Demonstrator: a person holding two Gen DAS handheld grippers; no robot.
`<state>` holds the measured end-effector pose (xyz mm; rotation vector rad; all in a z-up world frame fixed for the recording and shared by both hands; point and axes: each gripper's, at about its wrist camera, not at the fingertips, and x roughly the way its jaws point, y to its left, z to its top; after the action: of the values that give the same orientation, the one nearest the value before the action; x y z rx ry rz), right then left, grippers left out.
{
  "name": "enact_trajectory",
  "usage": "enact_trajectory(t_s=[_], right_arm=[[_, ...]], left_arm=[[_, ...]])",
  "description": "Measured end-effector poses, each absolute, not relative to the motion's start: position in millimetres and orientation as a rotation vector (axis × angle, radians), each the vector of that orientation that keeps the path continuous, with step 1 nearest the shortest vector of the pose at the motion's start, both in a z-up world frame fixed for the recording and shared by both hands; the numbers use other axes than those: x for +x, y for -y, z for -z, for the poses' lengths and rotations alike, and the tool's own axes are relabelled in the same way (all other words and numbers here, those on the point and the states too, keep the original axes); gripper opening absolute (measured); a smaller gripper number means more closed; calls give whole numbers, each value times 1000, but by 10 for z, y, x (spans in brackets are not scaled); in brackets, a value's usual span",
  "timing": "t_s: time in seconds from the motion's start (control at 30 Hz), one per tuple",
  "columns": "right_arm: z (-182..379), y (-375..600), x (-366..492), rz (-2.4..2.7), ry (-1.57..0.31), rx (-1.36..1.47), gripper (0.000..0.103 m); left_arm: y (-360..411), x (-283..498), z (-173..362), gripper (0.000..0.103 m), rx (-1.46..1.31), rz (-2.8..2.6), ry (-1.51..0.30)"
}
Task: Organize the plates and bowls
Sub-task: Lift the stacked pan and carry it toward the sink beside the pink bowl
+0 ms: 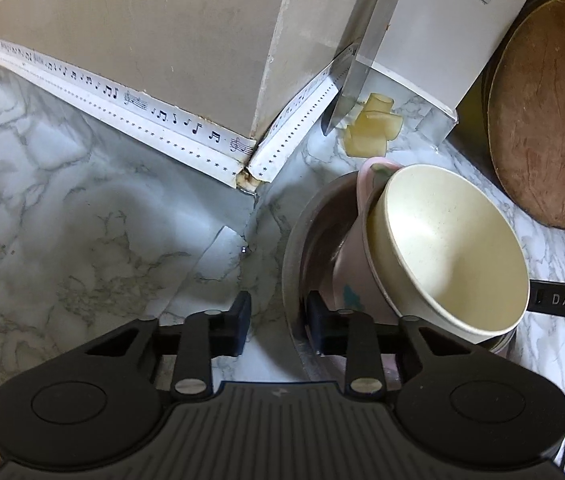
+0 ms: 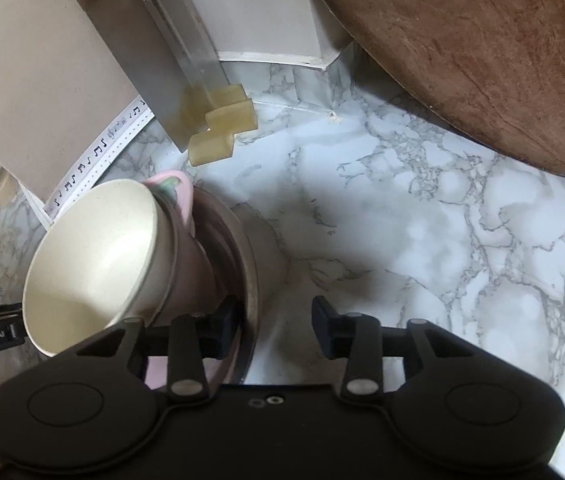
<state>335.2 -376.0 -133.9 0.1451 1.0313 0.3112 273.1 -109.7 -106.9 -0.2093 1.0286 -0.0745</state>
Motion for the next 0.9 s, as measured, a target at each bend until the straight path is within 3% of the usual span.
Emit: enact_trajectory(t_s=[0.2,0.3,0.9], right_arm=[[1322,3724,3346,-331,-1033,153,20],[1305,3706,3339,-347,-1033,155,15],[1150,3639,3128,-285,-1017,153,12]], left_arm=[[1112,2764,1067,12,-238,98,-1039],[1127,2772,1065,12,-227,98,-1040],[1098,2633,992,11,-208,122,-1034]])
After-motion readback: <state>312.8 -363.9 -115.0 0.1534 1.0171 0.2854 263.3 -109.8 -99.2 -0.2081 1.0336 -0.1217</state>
